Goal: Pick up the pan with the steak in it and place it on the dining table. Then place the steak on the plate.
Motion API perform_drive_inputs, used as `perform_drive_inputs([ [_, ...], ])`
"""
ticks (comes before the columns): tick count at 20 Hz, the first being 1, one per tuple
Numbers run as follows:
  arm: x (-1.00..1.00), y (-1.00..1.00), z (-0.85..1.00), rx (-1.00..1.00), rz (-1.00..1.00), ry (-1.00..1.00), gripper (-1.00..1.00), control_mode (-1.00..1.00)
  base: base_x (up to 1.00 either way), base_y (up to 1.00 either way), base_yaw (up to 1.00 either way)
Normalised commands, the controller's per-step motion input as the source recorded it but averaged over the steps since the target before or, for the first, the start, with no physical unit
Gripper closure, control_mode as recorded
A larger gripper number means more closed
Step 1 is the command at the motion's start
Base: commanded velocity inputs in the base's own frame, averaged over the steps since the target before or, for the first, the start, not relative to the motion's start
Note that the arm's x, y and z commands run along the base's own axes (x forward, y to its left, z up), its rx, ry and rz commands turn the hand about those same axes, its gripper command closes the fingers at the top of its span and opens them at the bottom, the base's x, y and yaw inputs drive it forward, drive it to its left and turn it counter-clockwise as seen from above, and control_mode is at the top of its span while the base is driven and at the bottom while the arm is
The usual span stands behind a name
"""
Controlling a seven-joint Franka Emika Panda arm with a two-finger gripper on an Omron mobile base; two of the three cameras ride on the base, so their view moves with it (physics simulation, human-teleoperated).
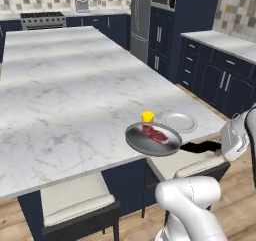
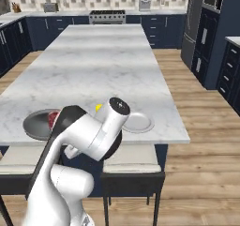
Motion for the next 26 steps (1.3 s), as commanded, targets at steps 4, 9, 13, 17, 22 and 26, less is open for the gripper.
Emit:
perform_drive_inputs([
  [4, 0.91, 0.47, -0.6, -0.11, -0.01, 0.16, 1.0, -1.0, 0.0, 0.0, 0.0],
  [9, 0.6, 0.35, -0.3, -0.08, -0.06, 0.05, 1.0, -1.0, 0.0, 0.0, 0.0],
  [13, 0.06, 0.0, -0.16, -0.02, 0.0, -0.01, 1.0, -1.0, 0.0, 0.0, 0.0],
  [17, 0.28, 0.0, -0.33, -0.02, 0.0, -0.08, 1.0, -1.0, 0.0, 0.0, 0.0],
  [22, 0.46, 0.0, -0.24, 0.0, -0.02, -0.04, 1.0, -1.0, 0.0, 0.0, 0.0],
  [26, 0.42, 0.05, -0.38, -0.06, -0.03, -0.01, 1.0, -1.0, 0.0, 0.0, 0.0],
])
